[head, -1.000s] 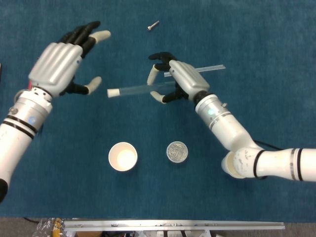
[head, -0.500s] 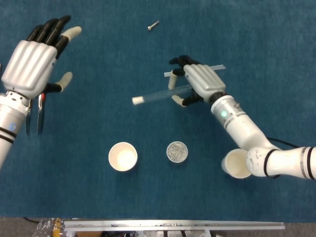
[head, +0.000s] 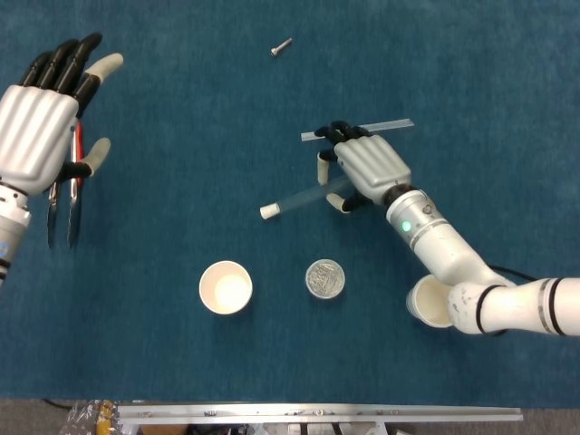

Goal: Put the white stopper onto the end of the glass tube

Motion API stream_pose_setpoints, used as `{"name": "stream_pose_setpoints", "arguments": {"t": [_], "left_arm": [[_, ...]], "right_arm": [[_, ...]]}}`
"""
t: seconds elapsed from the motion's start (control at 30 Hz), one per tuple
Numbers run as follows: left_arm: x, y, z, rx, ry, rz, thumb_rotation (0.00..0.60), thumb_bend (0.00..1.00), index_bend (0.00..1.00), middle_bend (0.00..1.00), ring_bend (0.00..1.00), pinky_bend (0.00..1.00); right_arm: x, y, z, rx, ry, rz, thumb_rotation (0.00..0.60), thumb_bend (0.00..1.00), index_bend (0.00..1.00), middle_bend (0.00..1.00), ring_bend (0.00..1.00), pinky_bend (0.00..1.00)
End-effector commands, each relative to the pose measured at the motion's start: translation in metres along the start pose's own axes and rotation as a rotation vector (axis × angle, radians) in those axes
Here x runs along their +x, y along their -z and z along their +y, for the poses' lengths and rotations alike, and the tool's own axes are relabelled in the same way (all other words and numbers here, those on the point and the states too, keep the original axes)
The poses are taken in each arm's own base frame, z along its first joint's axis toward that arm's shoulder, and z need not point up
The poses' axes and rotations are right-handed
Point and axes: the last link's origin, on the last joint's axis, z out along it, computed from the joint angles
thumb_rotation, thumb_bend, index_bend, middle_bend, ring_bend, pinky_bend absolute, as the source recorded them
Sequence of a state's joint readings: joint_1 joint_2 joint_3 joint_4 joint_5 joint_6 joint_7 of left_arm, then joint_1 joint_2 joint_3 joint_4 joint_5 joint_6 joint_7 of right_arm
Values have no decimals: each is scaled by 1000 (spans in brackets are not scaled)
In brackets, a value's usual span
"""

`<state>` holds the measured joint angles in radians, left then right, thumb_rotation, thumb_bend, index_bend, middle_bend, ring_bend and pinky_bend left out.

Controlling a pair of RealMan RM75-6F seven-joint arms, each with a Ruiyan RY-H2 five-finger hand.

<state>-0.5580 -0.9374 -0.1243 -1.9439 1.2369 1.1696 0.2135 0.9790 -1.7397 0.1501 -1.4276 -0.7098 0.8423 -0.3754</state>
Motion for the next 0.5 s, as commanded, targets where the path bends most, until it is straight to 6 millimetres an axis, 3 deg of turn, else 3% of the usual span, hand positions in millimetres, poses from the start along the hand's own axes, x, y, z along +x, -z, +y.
{"name": "stream_pose_setpoints", "arguments": {"t": [0.03, 0.27, 0.5], "left_arm": [[-1, 1, -1, 2, 2, 1, 600, 333, 91, 0, 0, 48], [-4, 2, -1, -2, 9, -4, 600, 332, 91, 0, 0, 46], [-8, 3, -7, 13, 20, 9, 600, 333, 90, 0, 0, 46]], "right_arm": [[3, 2, 1, 6, 16, 1, 600, 351, 452, 71, 0, 102], [18, 11, 11, -13, 19, 14, 600, 352, 245, 19, 0, 90], [38, 33, 39, -69, -17, 71, 600, 350, 210, 7, 0, 89]]}}
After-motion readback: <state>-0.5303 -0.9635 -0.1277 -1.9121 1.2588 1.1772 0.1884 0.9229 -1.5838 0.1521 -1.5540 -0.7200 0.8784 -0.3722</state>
